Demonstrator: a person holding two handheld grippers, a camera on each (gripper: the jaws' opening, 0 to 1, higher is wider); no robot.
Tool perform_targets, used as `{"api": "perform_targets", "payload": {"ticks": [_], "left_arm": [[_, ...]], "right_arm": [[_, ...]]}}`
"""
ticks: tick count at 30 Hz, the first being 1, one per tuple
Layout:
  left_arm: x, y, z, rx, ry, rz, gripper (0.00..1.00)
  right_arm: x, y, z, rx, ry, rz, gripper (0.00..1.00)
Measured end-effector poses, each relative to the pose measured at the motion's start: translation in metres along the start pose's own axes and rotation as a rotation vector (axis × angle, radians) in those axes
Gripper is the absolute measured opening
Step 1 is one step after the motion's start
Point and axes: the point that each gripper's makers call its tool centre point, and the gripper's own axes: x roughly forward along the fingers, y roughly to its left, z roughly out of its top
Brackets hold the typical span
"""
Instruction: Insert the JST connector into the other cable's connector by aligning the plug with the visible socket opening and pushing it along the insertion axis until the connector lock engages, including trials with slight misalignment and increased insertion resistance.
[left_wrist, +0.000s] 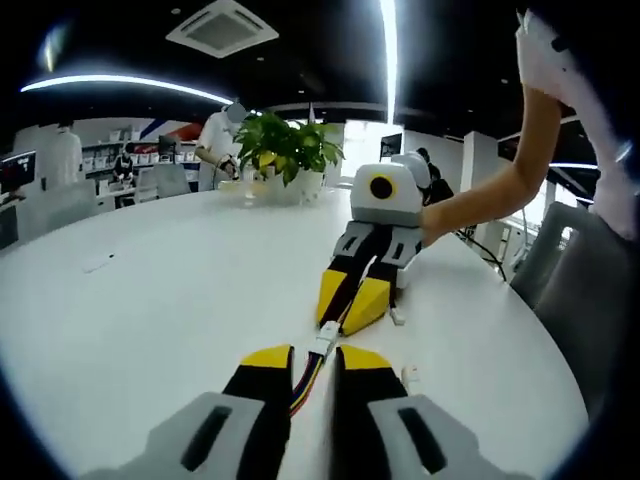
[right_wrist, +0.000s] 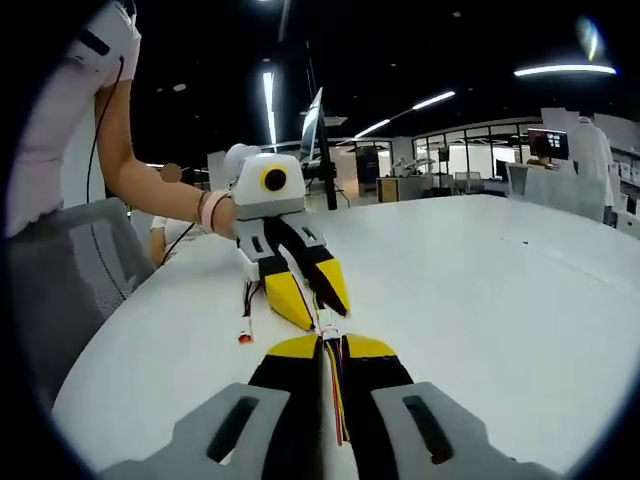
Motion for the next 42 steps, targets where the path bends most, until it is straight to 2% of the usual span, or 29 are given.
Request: {"api": "perform_targets", "payload": {"ticks": [6,7,8,9,13,17,20,23,26,28,35,42], "left_arm": [[-0.004,0.002,0.002,-0.003,0.017,0.019,0.16],[-0.006,0.003,0.005,-0.019,0.008,0.027,0.17],[-0.006,0.002,0.013,-0.054,-0.028,0.027,0.17],[-0.008,0.002,0.021,-0.05,-0.056,0.025,0.17],[-0.014,0.005,0.038,-0.013,-0.072,0.048,0.19],[-0.02,0.0,0.044,0.016,-0.067,0.036,0.2],[-0.025,-0.008,0.042,0.038,-0.045,0.018,0.21],[-0.029,-0.016,0.035,0.068,-0.001,0.007,0.21],[-0.032,-0.022,0.028,0.105,0.043,0.004,0.21],[-0.034,-0.026,0.027,0.1,0.041,-0.005,0.21],[-0.035,-0.038,0.021,0.08,0.048,-0.026,0.21],[-0.038,-0.046,0.023,0.058,0.015,-0.042,0.2]], "right_arm": [[-0.002,-0.003,0.003,0.025,-0.024,-0.01,0.09],[-0.002,-0.002,0.007,0.048,-0.049,-0.009,0.09],[-0.002,-0.001,0.008,0.052,-0.053,-0.008,0.09],[-0.002,-0.001,0.008,0.062,-0.053,-0.01,0.09],[-0.004,0.001,0.018,0.066,-0.086,-0.017,0.09],[-0.009,0.006,0.031,0.038,-0.099,-0.011,0.1],[-0.015,0.011,0.034,0.015,-0.087,-0.001,0.11],[-0.022,0.019,0.027,-0.01,-0.045,0.018,0.11],[-0.028,0.03,0.01,-0.05,0.045,0.053,0.14],[-0.032,0.036,0.005,-0.057,0.07,0.071,0.13],[-0.039,0.039,0.0,-0.046,0.087,0.074,0.12],[-0.045,0.04,-0.003,-0.067,0.107,0.088,0.13]]}}
